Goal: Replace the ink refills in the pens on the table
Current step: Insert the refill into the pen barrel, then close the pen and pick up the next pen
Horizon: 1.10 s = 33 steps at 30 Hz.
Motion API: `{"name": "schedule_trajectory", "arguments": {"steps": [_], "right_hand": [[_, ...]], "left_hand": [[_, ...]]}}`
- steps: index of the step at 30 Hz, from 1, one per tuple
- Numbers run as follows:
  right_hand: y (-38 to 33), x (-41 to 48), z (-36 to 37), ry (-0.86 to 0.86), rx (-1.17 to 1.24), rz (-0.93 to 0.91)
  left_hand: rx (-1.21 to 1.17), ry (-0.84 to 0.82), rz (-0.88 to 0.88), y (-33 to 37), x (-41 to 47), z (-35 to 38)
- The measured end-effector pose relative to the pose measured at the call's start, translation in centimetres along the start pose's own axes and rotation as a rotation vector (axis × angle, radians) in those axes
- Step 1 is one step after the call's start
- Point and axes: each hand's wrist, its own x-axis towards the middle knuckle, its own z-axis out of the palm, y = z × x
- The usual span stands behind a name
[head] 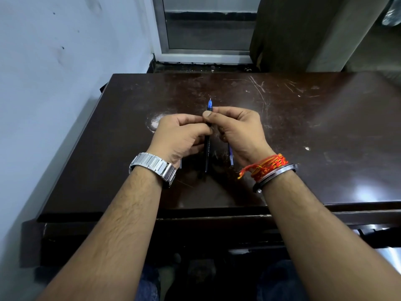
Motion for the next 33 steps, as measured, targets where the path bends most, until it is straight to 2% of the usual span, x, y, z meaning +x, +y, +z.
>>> {"name": "schedule_trajectory", "arguments": {"steps": [5,10,17,25,30,33], "right_hand": [[0.1,0.0,0.0,-0.001,0.0,0.009],[0.2,0.1,-0.1,-0.013,-0.015,-0.009],[0.5,0.3,-0.1,-0.003,-0.053,0.024],[0.0,0.2,-0.2,0.029,-0.079,0.0],[-0.5,1.4,-2.1,0.267,-0.12,0.068],[-0.3,1.4,-3.5,0.348,-0.382,0.046]], "left_hand": [[0.058,0.035,0.06,0.0,-0.1,-0.1],[0.017,0.002,0.019,0.1,-0.1,0.0],[0.016,0.015,0.098,0.0,-0.1,-0.1],[0.053,0.039,0.096,-0.3,0.4,-0.3],[0.018,0.099,0.066,-0.4,0.7,-0.6],[0.003,0.091,0.052,-0.5,0.9,-0.8]]}}
